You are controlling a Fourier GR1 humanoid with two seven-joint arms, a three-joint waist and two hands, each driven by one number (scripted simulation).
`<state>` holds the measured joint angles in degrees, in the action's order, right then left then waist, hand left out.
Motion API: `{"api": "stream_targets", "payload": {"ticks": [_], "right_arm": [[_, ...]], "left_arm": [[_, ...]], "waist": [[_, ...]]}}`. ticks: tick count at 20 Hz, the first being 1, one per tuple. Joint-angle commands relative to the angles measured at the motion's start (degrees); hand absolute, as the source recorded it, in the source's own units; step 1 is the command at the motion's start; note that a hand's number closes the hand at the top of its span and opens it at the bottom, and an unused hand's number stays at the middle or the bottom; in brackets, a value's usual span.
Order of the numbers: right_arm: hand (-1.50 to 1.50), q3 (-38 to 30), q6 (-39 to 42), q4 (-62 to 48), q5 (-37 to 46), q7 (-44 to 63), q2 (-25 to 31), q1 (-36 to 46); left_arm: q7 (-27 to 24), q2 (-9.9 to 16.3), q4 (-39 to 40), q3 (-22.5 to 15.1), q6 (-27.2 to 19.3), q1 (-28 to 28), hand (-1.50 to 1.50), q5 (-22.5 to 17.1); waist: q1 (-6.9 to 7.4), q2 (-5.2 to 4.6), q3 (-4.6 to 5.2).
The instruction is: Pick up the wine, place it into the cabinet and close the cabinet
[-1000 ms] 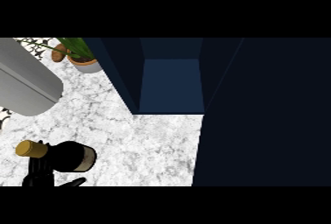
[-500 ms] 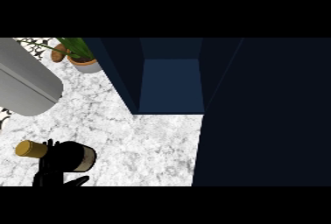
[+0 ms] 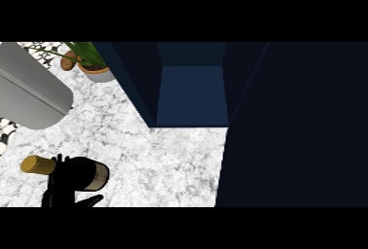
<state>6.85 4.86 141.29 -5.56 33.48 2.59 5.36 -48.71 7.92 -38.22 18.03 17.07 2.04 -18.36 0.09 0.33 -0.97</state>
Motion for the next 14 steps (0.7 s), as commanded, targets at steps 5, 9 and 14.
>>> {"api": "stream_targets", "payload": {"ticks": [5,9,14], "right_arm": [[-1.5,1.0,-0.4,-0.2,-1.3,0.1,-1.0,1.1],[-1.5,-1.9,-0.9,7.2,-5.8,8.1,1.4,1.4],[-1.5,3.5,-0.9,6.3,-0.2,4.5,-1.4,-2.1]], "left_arm": [[-5.4,0.6,7.4,0.4,0.4,6.1,-1.5,0.8],[-2.4,0.1,5.0,2.4,-1.2,7.6,1.5,-2.6],[-0.1,-0.7,5.5,1.2,-0.1,9.8,1.5,-3.6]], "waist": [[-0.31,-0.39,1.02],[-0.55,-0.3,1.02],[-0.46,-0.26,0.99]]}}
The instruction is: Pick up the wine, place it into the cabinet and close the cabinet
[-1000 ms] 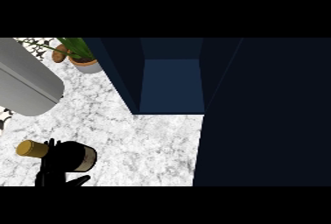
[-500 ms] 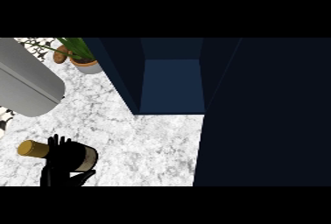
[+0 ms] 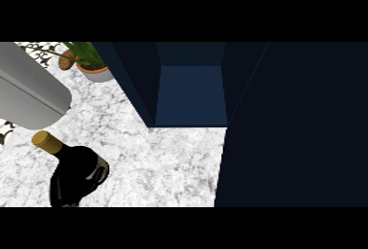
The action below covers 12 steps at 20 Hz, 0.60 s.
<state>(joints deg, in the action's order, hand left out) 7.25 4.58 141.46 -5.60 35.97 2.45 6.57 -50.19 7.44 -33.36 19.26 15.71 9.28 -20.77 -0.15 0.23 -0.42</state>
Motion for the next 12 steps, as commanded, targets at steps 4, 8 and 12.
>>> {"api": "stream_targets", "payload": {"ticks": [4,8,12], "right_arm": [[-1.5,-2.1,1.7,0.3,-4.4,-2.6,0.0,-1.6],[-1.5,-5.5,3.8,0.7,-7.2,-4.3,1.1,-3.9],[-1.5,-1.4,1.6,3.2,-3.3,-0.1,0.0,-2.9]], "left_arm": [[4.6,-0.6,-3.9,-1.4,1.8,1.5,1.5,-2.5],[2.2,-2.4,-1.8,-3.2,1.0,2.7,1.5,-0.9],[6.5,-1.5,-1.5,-3.7,1.9,5.5,1.5,-1.8]], "waist": [[0.15,-0.19,0.41],[-0.04,-0.22,0.4],[-0.08,-0.19,0.43]]}}
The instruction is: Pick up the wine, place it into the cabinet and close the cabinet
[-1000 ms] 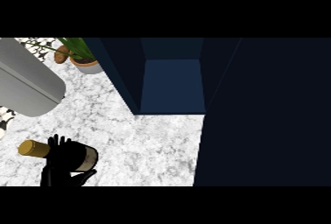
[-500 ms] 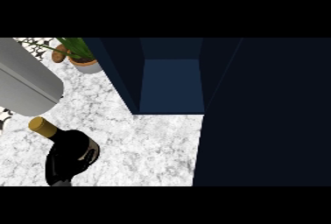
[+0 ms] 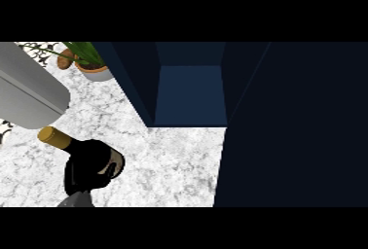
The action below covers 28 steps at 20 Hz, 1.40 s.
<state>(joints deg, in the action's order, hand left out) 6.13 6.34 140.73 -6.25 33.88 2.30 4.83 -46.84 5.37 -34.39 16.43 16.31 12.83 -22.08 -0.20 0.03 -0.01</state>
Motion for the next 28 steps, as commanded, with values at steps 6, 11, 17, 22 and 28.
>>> {"api": "stream_targets", "payload": {"ticks": [6,11,17,22,28], "right_arm": [[-1.5,0.8,0.3,5.8,-1.7,1.1,-0.2,-3.1],[-1.5,-0.1,-0.1,4.1,-1.9,1.5,-0.5,-1.6],[-1.5,-3.4,0.3,3.3,-4.7,2.6,1.0,0.9],[-1.5,-1.9,1.5,3.6,-4.9,1.2,0.2,-2.6],[-1.5,-5.8,1.7,0.6,-6.6,0.6,1.3,0.6]], "left_arm": [[2.7,0.0,-1.1,-2.3,4.6,0.9,1.5,-0.9],[7.0,0.2,-4.6,-4.2,8.0,-1.3,1.5,-1.8],[14.1,-5.3,-24.8,-16.8,-3.7,-7.9,1.5,-3.3],[19.4,-5.3,-29.5,-20.6,-7.8,-6.7,1.5,-3.6],[22.3,-5.4,-40.3,-33.6,-22.1,-9.7,1.5,-9.7]], "waist": [[0.0,0.02,0.02],[0.16,0.04,0.02],[0.41,0.23,-0.04],[0.06,0.07,-0.01],[0.16,0.06,-0.02]]}}
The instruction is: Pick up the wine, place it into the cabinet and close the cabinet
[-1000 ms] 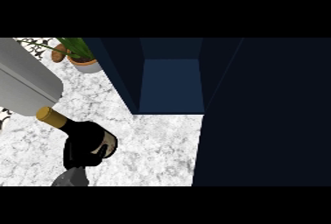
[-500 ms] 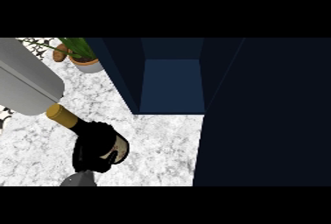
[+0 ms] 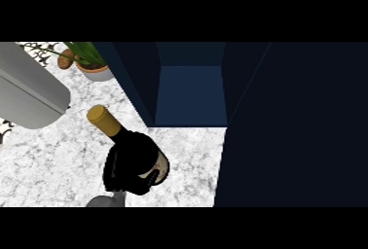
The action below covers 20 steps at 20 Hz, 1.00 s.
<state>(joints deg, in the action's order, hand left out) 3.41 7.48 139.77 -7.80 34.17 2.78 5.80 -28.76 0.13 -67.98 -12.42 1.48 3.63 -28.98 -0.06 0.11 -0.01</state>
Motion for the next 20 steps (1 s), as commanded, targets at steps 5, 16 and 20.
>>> {"api": "stream_targets", "payload": {"ticks": [5,16,20], "right_arm": [[-1.5,0.6,1.0,5.6,-1.9,-1.1,-0.4,-5.5],[-1.5,-0.2,1.2,3.3,-3.8,-0.6,-0.6,-4.2],[-1.5,0.7,2.1,1.5,-3.5,-1.9,-0.4,-4.4]], "left_arm": [[3.8,-0.1,-6.4,-7.5,-9.1,-1.5,1.5,-4.3],[-9.9,-0.1,10.4,-16.2,-16.4,7.3,1.5,-17.6],[-11.6,-0.1,14.0,-17.3,-17.0,12.5,1.5,-20.1]], "waist": [[-0.12,-0.03,-0.01],[-0.62,-0.17,0.03],[-0.51,-0.16,0.03]]}}
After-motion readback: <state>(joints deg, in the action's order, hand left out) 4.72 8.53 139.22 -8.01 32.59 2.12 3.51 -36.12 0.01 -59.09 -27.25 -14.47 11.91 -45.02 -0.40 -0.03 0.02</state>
